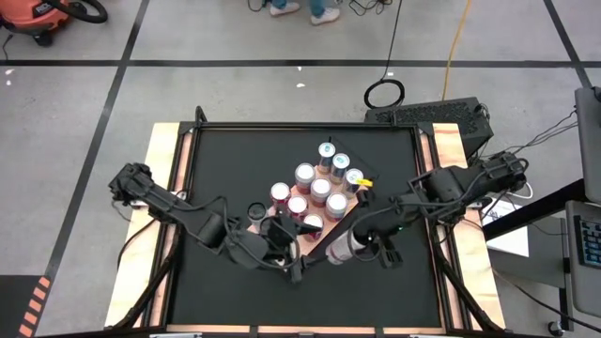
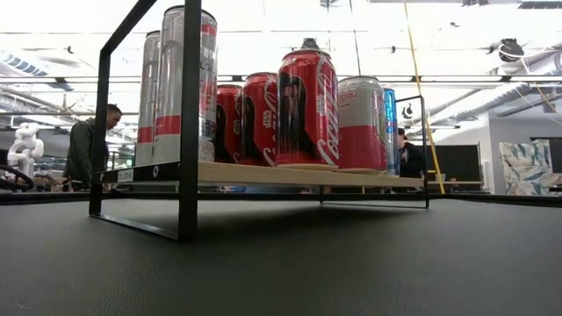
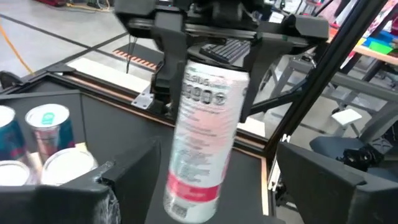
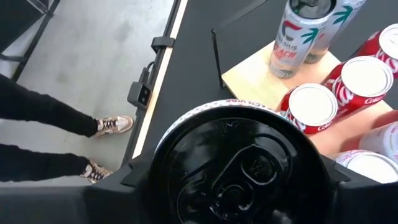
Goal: Place canned beverage on shelf
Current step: Put the white pink soda can on the shelf aligned with the other white pink soda can
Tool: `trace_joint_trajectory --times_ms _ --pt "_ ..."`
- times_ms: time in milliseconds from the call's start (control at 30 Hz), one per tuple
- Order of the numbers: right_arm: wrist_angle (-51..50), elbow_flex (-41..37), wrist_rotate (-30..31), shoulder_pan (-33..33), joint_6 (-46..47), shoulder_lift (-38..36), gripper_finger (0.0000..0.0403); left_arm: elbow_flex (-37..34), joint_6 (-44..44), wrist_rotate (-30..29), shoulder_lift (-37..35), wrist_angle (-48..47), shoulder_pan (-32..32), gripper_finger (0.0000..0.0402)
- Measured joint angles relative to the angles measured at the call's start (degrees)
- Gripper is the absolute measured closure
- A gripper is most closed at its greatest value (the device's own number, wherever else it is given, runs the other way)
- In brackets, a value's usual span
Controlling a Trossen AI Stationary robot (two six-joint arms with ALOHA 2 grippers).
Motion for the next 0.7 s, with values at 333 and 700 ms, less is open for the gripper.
trace_joint_trajectory --times_ms 333,700 --pt "6.0 0.0 0.0 -0.4 -1.2 0.0 0.0167 0.0 -0.4 -1.3 3.7 1.1 1.0 0.0079" --pt "10.6 0.0 0.2 -0.4 -1.1 0.0 0.0167 0.0 -4.2 3.8 4.1 0.6 1.6 0.0079"
